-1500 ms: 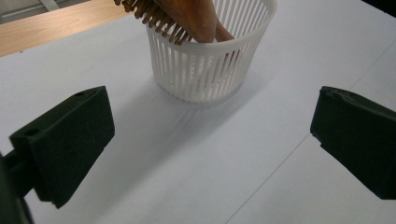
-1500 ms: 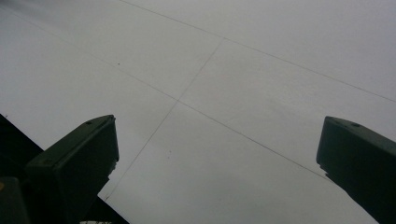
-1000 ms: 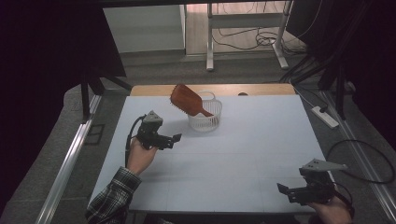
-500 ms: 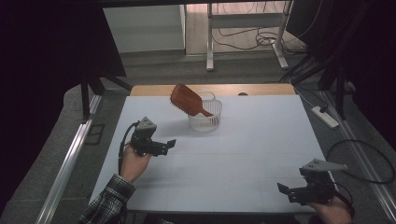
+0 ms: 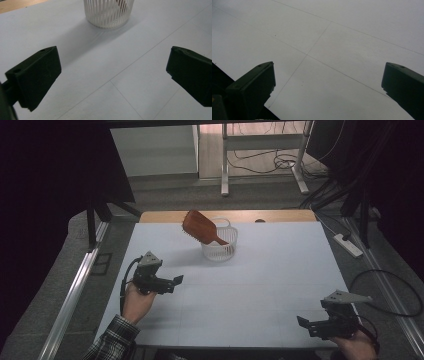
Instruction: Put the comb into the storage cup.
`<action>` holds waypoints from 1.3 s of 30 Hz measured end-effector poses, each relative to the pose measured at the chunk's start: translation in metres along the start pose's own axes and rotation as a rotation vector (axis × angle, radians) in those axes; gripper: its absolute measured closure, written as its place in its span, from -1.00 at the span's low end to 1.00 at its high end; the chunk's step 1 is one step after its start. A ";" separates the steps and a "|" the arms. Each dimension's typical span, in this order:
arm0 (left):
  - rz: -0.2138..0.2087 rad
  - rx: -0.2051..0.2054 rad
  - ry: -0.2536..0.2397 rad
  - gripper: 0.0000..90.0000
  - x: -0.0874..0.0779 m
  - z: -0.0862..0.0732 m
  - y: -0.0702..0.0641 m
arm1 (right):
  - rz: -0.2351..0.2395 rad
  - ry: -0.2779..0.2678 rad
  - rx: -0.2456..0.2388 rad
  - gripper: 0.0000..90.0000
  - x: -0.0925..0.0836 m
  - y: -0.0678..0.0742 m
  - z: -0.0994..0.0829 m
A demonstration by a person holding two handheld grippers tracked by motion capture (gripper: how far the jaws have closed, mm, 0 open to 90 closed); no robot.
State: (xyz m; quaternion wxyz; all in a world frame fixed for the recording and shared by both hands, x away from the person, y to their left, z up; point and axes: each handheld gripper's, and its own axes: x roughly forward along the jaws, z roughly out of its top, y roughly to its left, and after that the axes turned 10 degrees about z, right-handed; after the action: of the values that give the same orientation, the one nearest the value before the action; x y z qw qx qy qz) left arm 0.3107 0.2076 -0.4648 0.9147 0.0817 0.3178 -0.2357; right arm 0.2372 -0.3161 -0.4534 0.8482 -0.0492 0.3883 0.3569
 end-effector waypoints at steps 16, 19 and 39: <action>0.011 -0.027 -0.006 -1.00 -0.023 -0.021 0.002 | -0.004 0.002 0.002 -1.00 0.000 0.000 0.000; 0.012 -0.034 -0.006 -1.00 -0.027 -0.025 0.001 | -0.006 0.001 0.003 -1.00 0.000 0.000 0.000; 0.022 -0.053 0.007 -1.00 -0.053 -0.047 0.000 | -0.011 0.003 0.002 -1.00 0.000 0.001 0.000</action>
State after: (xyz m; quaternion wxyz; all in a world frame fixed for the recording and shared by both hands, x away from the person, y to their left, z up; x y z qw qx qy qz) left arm 0.2490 0.2421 -0.4689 0.9180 0.0616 0.3263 -0.2167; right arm 0.2372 -0.3153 -0.4535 0.8496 -0.0508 0.3897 0.3517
